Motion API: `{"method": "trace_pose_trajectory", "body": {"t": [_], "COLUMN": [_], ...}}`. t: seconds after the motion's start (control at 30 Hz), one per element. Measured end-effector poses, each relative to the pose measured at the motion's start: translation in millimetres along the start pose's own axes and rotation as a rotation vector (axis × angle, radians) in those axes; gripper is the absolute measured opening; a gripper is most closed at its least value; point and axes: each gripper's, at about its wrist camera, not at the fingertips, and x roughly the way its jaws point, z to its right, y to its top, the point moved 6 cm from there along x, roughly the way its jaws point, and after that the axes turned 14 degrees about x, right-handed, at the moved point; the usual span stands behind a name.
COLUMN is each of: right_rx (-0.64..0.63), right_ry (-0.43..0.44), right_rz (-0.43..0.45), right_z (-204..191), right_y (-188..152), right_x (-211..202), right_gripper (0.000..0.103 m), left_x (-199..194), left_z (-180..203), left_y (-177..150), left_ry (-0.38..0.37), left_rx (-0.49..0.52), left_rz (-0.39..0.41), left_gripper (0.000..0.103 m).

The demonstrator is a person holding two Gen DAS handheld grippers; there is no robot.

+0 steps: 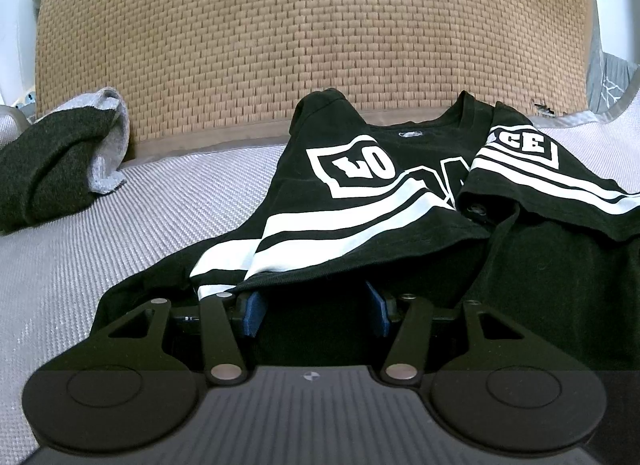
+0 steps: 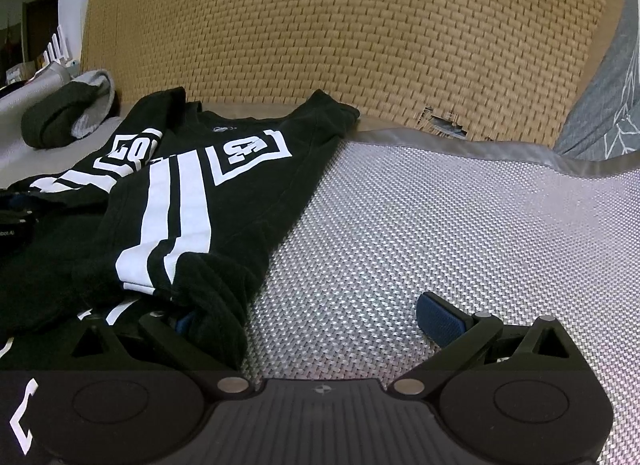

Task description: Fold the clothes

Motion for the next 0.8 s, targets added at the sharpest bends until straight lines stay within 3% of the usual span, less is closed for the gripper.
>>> {"method": "trace_pose_trajectory", "body": {"t": [0.07, 0.2, 0.33, 0.5, 0.6, 0.67, 0.73, 0.8], "right_rx": [-0.014, 0.002, 0.01, 0.007, 0.001, -0.008, -0.015, -0.015], "right_ry": [-0.008, 0.011, 0.022, 0.022, 0.016, 0.006, -0.001, -0.001], "right_rz": [0.008, 0.008, 0.012, 0.014, 0.013, 0.014, 0.013, 0.012], "right_z": [-2, 2, 4, 3, 2, 1, 0, 0], "right_y": [-1, -1, -1, -1, -1, -1, -1, -1], "right_x": [0, 1, 1, 1, 0, 0, 0, 0], "right_gripper": [0.103, 0.103, 0.103, 0.103, 0.103, 0.103, 0.103, 0.103], "left_x": [0, -2, -19, -80, -97, -90, -71, -52], "left_z": [-1, -7, 3, 6, -20, -49, -78, -101], "left_y": [0, 0, -3, -8, -3, 2, 5, 7], "left_ry": [-0.004, -0.086, -0.153, -0.216, -0.177, -0.134, -0.1, -0.094], "left_rx": [-0.001, -0.057, 0.03, 0.136, 0.107, 0.045, -0.002, 0.006], "left_rz": [-0.006, -0.008, -0.024, 0.11, 0.152, 0.12, 0.039, -0.035], "left_gripper": [0.055, 0.063, 0.076, 0.082, 0.082, 0.082, 0.081, 0.07]}}
